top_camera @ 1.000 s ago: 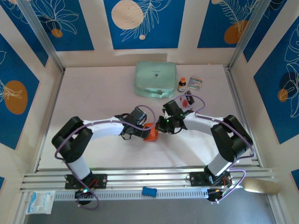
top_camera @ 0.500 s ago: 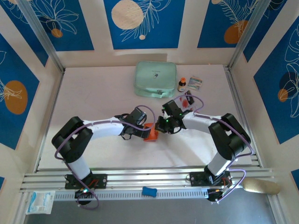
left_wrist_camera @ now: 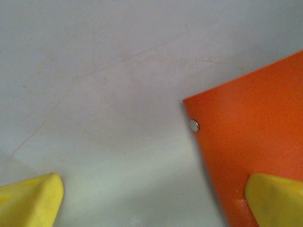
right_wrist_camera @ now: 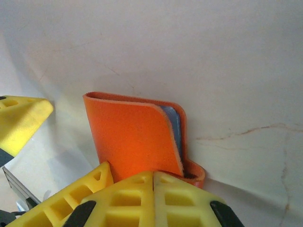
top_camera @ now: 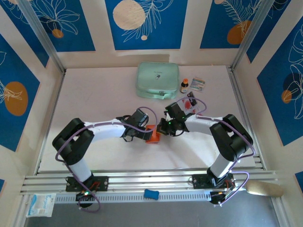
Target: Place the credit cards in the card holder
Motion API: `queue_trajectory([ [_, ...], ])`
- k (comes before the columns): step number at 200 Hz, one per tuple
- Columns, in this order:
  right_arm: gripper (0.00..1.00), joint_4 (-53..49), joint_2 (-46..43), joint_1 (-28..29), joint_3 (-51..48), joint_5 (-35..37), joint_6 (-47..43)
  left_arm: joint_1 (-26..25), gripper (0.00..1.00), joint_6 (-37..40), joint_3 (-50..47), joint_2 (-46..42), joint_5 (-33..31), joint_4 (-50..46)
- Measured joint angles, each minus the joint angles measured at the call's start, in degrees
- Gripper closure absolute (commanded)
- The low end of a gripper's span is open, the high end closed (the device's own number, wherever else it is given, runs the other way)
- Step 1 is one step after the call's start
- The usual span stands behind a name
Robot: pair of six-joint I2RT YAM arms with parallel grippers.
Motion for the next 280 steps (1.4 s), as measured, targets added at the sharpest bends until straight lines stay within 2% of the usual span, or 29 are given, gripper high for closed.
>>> queue_trajectory([
  [60, 1.00, 5.99, -1.55, 0.66, -3.96, 0.92, 1.51, 0.00, 0.00, -0.02, -0.22, -0.04, 0.17, 0.33],
  [125, 1.00, 5.03, -3.54, 7.15, -4.22, 12.72, 1.70, 0.00, 0.00, -0.02, -0.22, -0.07, 0.17, 0.31],
  [161, 1.00, 5.09, -3.54, 7.69, -4.20, 13.90, 1.90, 0.00, 0.00, -0.02, -0.22, -0.07, 0.20, 0.31],
  [188, 0.84, 3.85, -3.52, 7.43, -3.26, 13.22, 1.75, 0.00, 0.00, -0.04, -0.28, -0.28, 0.17, 0.26],
  [215, 0.72, 0.35, -3.52, 6.29, -1.25, 9.90, 0.35, 0.00, 0.00, -0.24, -0.48, -0.48, 0.15, 0.33],
  [246, 0.63, -4.13, -4.50, 3.50, 1.57, 6.12, -1.42, 0.00, 0.00, -0.92, -0.63, -0.72, 0.15, 0.28],
  [280, 0.53, -6.95, -11.15, -0.22, 4.42, 3.30, -3.13, 0.07, 0.00, -1.29, -0.61, -1.22, 0.11, -0.17],
])
